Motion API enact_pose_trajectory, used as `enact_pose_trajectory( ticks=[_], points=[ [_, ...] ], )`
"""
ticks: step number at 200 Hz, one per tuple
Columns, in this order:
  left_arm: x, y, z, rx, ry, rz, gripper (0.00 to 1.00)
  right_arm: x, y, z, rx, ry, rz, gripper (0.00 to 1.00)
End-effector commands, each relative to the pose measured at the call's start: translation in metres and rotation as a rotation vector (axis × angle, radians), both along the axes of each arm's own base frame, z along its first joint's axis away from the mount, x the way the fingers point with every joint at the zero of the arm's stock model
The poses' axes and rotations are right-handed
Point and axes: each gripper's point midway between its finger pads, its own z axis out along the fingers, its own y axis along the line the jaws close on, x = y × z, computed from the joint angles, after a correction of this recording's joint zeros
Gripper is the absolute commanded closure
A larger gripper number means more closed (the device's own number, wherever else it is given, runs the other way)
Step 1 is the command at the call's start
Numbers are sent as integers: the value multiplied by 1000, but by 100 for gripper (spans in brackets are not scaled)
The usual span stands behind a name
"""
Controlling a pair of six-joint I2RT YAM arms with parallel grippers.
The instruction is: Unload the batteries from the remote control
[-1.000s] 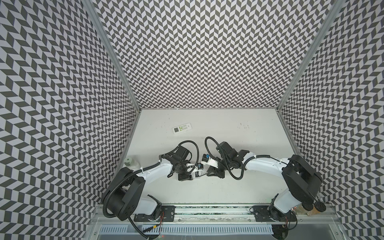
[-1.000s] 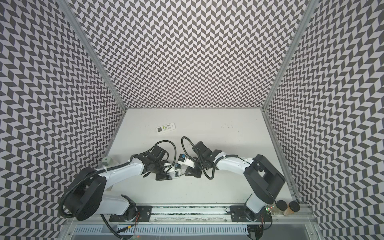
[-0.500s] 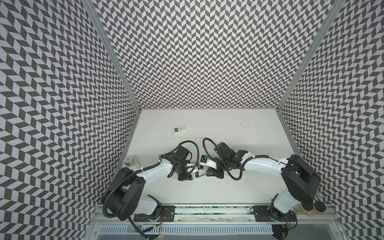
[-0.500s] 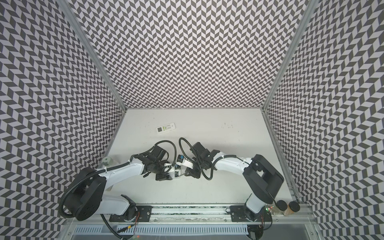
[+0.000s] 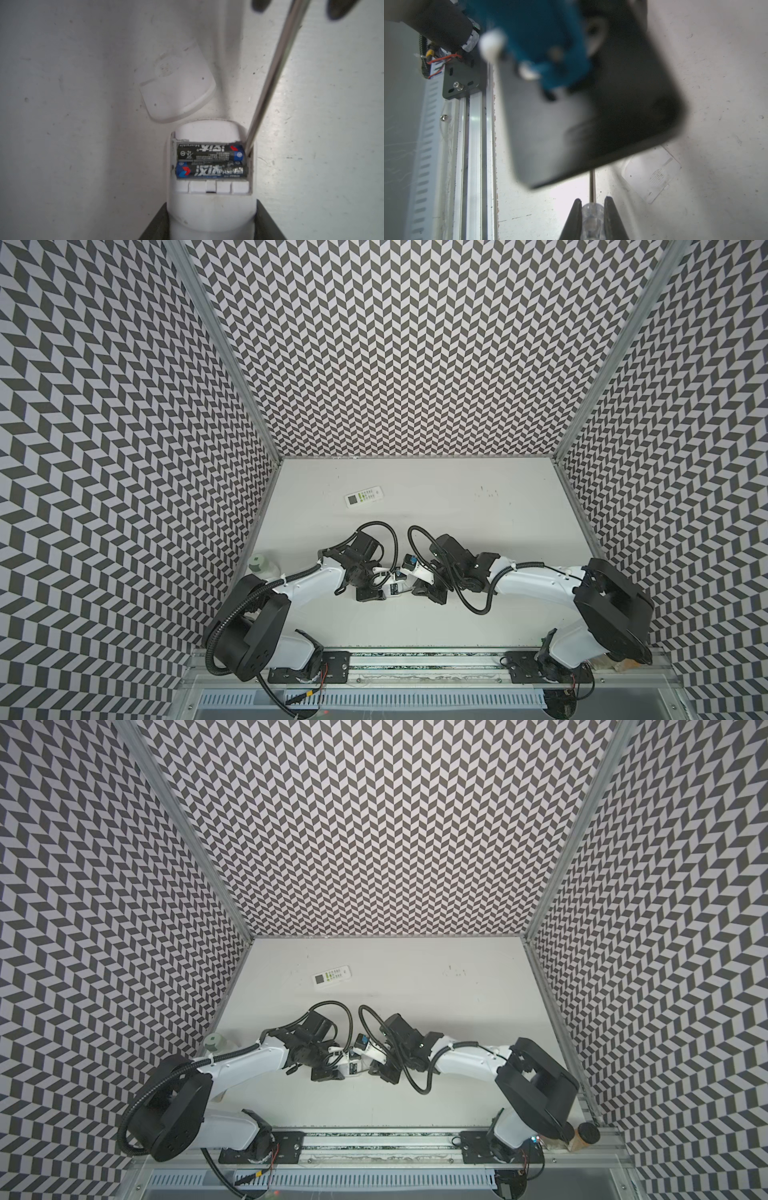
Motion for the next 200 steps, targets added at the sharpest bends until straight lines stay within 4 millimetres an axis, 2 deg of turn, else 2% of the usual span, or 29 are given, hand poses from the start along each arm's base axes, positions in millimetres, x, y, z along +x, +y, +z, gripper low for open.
enact_pose_trajectory(
  ticks=[1, 34, 69, 87, 115, 144, 161, 200],
  points=[
    [-16, -10, -4, -29, 64, -44, 53, 27, 24, 29, 120, -199, -73, 100],
    [-17, -10, -4, -29, 65, -46, 53, 34, 24, 43, 157, -261, -117, 100],
    [-16, -10, -4, -28, 62, -45, 53, 36, 18, 43, 135, -287, -125, 100],
    [-16, -10, -4, -28, 59, -46, 54, 31, 17, 42, 123, -275, -90, 100],
    [-16, -10, -4, -28, 59, -46, 53, 10, 16, 40, 85, -198, 28, 100],
    [-16, -10, -4, -28, 55, -48, 53, -7, 11, 28, 37, -83, 111, 100],
    [-15, -10, -3, -28, 53, -46, 53, -11, 8, 21, 18, -49, 121, 100],
    [-16, -10, -4, -26, 52, -50, 53, -8, 3, 17, -18, -37, 124, 100]
  ],
)
